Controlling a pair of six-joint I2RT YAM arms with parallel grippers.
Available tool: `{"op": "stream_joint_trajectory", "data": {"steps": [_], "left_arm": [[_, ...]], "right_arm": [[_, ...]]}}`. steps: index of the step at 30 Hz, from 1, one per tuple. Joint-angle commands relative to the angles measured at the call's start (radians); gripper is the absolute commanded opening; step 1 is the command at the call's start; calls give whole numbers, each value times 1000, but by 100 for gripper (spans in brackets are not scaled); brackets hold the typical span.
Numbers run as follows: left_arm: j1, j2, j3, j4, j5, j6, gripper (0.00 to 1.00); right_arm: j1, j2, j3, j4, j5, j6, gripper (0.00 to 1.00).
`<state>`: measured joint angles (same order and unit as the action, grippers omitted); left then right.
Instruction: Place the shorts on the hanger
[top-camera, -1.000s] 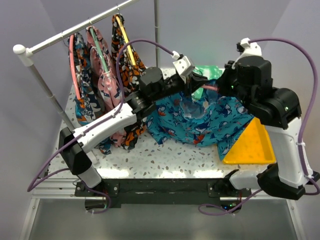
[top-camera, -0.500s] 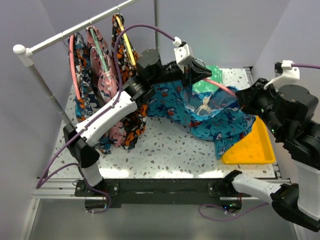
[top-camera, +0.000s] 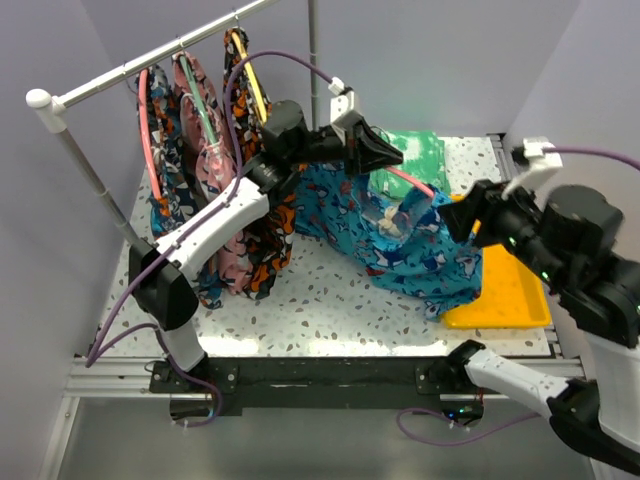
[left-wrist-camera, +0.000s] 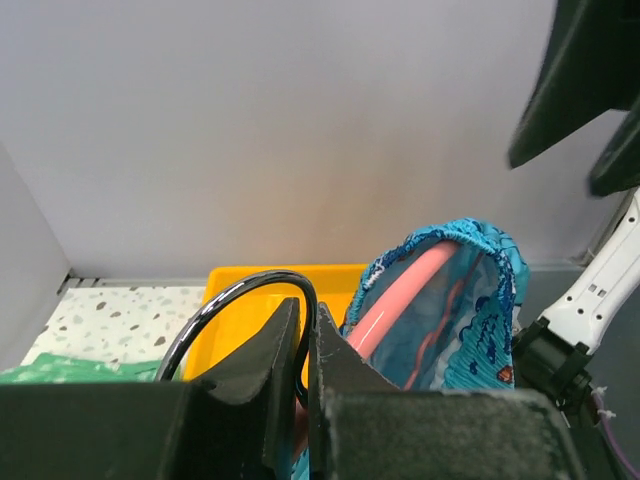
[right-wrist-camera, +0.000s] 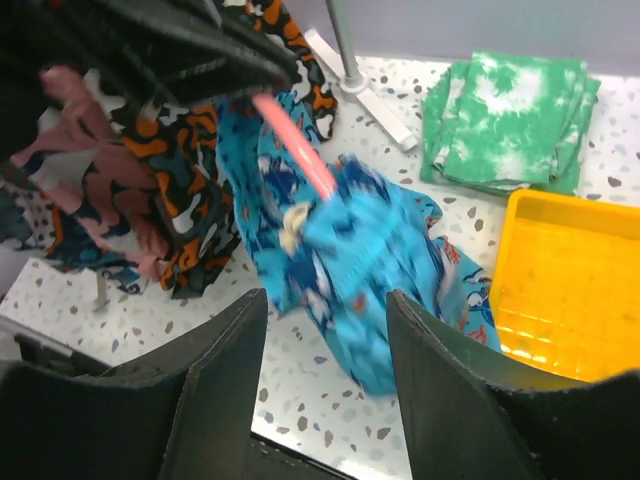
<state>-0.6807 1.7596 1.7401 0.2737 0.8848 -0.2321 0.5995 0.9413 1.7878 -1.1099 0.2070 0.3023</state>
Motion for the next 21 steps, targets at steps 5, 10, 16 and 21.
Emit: {"op": "stream_joint_trajectory", "data": {"steps": [5,10,16,21], "left_arm": [[53,-31,33,237,106,-156,0],[53,-51,39,170,94,-125,0],[50,-87,33,99,76,-78,0],[49,-106,39,38,71,-46,0]], "right_arm": [[-3,-136,-79,-7,-138,-172,56],[-3,-164,-87,-41,-22,-241,65],[-1,-154,-80,-48,-151,-281,69],[-1,-124,-102,-48,-280,-296,71]]}}
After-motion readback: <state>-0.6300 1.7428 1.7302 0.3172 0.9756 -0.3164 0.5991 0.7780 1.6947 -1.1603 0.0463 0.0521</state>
